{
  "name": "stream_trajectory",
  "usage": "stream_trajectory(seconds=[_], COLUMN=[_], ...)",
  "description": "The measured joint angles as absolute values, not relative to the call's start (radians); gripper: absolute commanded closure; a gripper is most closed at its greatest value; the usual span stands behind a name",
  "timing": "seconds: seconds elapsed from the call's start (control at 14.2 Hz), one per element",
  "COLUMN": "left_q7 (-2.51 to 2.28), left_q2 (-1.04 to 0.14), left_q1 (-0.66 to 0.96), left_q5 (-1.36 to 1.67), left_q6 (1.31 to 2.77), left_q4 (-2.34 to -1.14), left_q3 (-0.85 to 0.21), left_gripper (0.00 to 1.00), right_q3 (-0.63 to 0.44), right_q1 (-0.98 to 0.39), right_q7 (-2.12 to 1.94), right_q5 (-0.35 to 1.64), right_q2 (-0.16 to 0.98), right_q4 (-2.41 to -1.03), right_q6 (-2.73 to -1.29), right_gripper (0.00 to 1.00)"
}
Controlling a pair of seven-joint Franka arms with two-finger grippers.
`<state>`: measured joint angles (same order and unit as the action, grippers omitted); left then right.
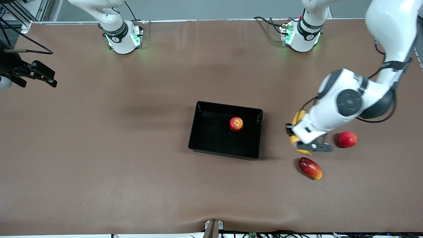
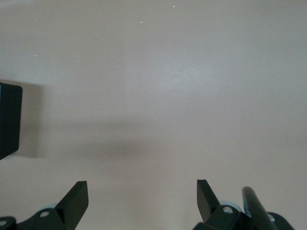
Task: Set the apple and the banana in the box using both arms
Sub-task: 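Carry the banana with the left gripper over the black tray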
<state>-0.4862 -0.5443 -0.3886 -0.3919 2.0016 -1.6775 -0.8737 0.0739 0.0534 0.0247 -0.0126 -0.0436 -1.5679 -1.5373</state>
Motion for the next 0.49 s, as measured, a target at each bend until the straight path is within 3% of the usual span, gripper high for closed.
stream_trajectory(seconds=[0.49], left_q7=[-0.713], left_q2=[-0.616], left_q1=[-0.064], left_q5=[-0.393], left_q6=[2.003], left_q4=[-1.579], left_q3=[-0.820], left_gripper=[1.00], right_q3=[0.074], right_q1=[0.054], right_q7=[0.025], right_q5=[-0.012], right_q2=[-0.044], right_q4=[-1.568], right_q6=[-1.537], right_gripper=[0.00])
